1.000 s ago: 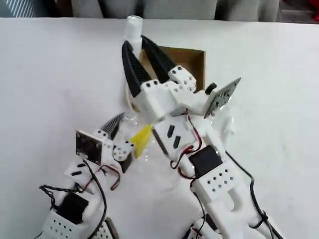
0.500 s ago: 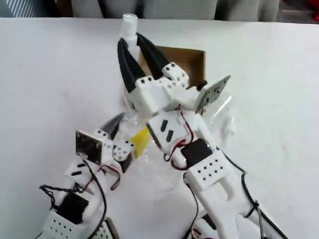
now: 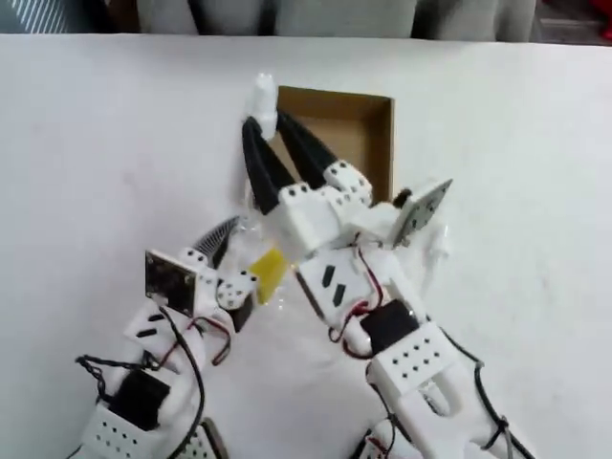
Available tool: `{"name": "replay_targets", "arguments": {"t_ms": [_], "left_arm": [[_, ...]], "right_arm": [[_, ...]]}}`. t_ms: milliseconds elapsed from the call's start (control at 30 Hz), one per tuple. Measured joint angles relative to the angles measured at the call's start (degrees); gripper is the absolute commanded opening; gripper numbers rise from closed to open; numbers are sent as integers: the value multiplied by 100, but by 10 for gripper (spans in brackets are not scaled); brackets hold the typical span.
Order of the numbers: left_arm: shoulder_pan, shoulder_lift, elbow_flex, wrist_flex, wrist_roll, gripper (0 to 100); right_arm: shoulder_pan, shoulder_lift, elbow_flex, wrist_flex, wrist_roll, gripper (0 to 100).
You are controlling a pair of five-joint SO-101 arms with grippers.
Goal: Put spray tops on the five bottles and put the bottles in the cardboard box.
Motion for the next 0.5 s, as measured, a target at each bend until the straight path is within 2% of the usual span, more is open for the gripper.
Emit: {"name": "replay_targets", "arguments": {"t_ms": [200,500], "left_arm": [[0,0,0,0,0,20],[9,0,0,0,0,20]], "right_arm": [[-255,-536,387,703,0,16],[-457,-1240,1178,738,9,16]]}}
